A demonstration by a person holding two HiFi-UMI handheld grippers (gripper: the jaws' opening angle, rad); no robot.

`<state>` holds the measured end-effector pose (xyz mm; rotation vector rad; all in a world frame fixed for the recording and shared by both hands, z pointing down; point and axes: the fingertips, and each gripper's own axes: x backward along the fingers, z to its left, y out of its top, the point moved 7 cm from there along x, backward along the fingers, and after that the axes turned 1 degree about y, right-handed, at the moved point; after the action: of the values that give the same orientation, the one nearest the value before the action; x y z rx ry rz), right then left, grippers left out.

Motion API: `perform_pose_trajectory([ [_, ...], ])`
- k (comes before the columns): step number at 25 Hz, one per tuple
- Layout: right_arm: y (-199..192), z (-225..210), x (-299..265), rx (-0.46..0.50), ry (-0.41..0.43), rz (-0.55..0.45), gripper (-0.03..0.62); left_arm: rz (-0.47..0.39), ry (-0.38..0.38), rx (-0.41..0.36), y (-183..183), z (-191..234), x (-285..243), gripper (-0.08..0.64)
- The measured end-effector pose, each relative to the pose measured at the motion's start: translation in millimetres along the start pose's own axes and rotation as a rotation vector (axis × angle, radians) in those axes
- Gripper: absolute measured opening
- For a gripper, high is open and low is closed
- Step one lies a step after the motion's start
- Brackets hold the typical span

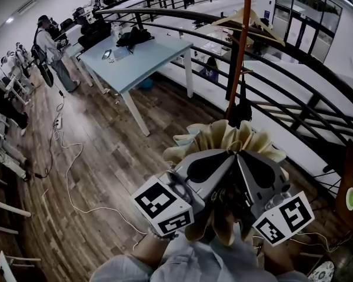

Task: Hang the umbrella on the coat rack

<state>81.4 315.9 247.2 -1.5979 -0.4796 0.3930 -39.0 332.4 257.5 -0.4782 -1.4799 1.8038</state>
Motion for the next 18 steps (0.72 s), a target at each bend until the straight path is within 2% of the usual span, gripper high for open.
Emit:
perform_pose_trajectory([
  [9, -4, -13, -13, -0.012, 0.026, 0.001, 0.005, -0.004, 0.031, 0.004, -2, 13, -7, 0.009],
  [18, -8, -50, -42, -0.020, 0.046, -0.005, 0.005, -0.006, 0.054, 0.000, -3, 47, -35, 0.009],
])
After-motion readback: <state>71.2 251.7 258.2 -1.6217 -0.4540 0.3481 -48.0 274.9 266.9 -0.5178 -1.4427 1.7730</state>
